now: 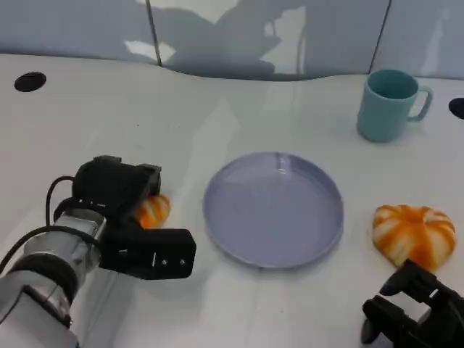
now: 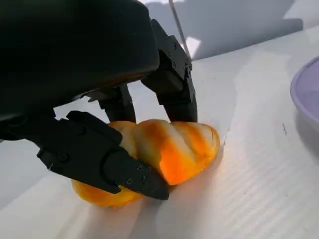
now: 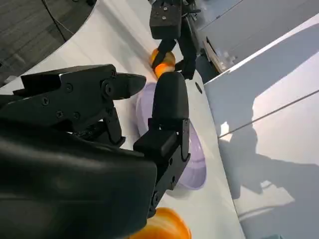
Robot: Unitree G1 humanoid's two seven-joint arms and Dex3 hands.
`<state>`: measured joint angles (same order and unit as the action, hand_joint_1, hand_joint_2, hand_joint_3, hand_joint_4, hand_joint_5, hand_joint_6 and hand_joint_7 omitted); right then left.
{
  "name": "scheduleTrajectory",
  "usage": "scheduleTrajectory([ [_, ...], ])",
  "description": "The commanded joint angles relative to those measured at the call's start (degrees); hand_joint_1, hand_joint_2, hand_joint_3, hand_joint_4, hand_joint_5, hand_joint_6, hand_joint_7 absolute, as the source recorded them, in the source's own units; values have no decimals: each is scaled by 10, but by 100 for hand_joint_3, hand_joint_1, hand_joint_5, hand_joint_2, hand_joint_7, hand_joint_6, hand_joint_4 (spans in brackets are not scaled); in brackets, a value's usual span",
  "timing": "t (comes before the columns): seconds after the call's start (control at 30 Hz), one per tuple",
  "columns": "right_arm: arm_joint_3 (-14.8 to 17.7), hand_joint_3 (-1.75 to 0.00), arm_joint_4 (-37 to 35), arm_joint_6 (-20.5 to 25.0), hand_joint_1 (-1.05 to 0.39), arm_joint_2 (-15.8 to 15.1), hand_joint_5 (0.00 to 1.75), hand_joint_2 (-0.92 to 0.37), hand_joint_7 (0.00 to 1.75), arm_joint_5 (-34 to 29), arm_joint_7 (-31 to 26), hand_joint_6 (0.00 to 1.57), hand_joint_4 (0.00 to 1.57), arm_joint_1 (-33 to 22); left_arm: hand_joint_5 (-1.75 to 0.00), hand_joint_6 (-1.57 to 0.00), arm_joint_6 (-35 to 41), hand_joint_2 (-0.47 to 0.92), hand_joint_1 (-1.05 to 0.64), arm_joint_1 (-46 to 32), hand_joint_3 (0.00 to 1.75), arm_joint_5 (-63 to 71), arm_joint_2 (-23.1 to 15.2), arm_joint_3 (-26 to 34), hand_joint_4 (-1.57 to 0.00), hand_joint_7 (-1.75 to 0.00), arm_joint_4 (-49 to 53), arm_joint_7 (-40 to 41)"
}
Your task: Grasp the bread from the table and place it into the plate.
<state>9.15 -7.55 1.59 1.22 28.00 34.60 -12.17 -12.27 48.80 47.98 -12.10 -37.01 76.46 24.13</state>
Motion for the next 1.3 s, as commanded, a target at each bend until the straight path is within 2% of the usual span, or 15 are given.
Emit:
scheduleTrajectory([
  [0.03,6,-19,-4,-1,-66,-7,163,-92,143,8,-1,62,76,5,-175,-54,-22,92,-21,-19,29,-8,-10,5,-76,-173,8,23],
  [0.1,5,-19,-8,-4,-66,-7,163,-92,143,6,3,62,76,8,-175,-52,-29,92,-22,-16,32,-12,-14,10,-75,-174,7,34],
  [0.17,5,-21,-12,-7,-66,-6,163,-92,143,5,4,62,76,11,-175,-65,-37,92,-24,-13,22,-15,-17,16,-77,-136,6,49],
  [0.2,6,-21,-13,-5,-66,-6,163,-92,143,7,5,62,76,12,-175,-67,-49,92,-24,-13,20,-21,-20,24,-77,-131,4,63],
  [0.33,6,-20,-16,-8,-67,-5,163,-92,142,4,3,63,76,14,-175,-59,-81,90,-17,-4,29,-39,-24,42,-80,-168,-1,98],
  [0.43,7,-21,-17,-6,-66,-5,163,-92,142,6,3,63,76,16,-175,-58,-90,86,-16,10,30,-44,-25,49,-81,-171,-5,100],
  [0.53,8,-20,-23,-7,-66,-4,163,-92,142,8,6,62,76,20,-175,-79,-96,86,-18,22,22,-48,-25,55,-82,-114,-11,103],
  [0.6,8,-20,-23,-6,-67,-5,162,-92,141,6,5,62,76,21,-175,-89,-98,86,-18,30,17,-50,-23,59,-82,-97,-15,106],
  [0.73,7,-20,-23,-5,-67,-5,162,-92,141,6,5,62,76,21,-175,-87,-113,88,-18,37,12,-47,-20,61,-82,-106,-21,111],
  [0.8,8,-20,-25,-7,-66,-5,163,-92,141,7,9,62,75,22,-175,-70,-138,87,-15,47,19,-42,-16,56,-83,-159,-29,120],
  [0.87,9,-19,-28,-6,-67,-4,162,-92,141,9,10,63,76,23,-175,-65,-148,86,-16,52,22,-39,-11,53,-83,-171,-33,123],
  [0.97,8,-18,-23,-3,-67,-3,162,-92,141,8,6,64,76,21,-175,-65,-175,86,-16,60,25,-32,-2,44,-84,-174,-39,134],
  [1.03,8,-19,-22,-2,-66,-3,162,-92,141,8,6,63,76,21,-175,-67,-187,68,-18,64,71,-29,2,39,-87,-175,-40,137],
  [1.13,7,-19,-25,-8,-67,-2,162,-92,141,3,6,63,76,22,-175,-69,-209,56,-20,71,95,-26,18,31,-89,-175,-43,140],
  [1.3,5,-19,-20,0,-66,0,162,-92,141,5,4,63,76,20,-175,-72,-218,50,-21,78,111,-22,50,21,-91,-175,-42,134],
])
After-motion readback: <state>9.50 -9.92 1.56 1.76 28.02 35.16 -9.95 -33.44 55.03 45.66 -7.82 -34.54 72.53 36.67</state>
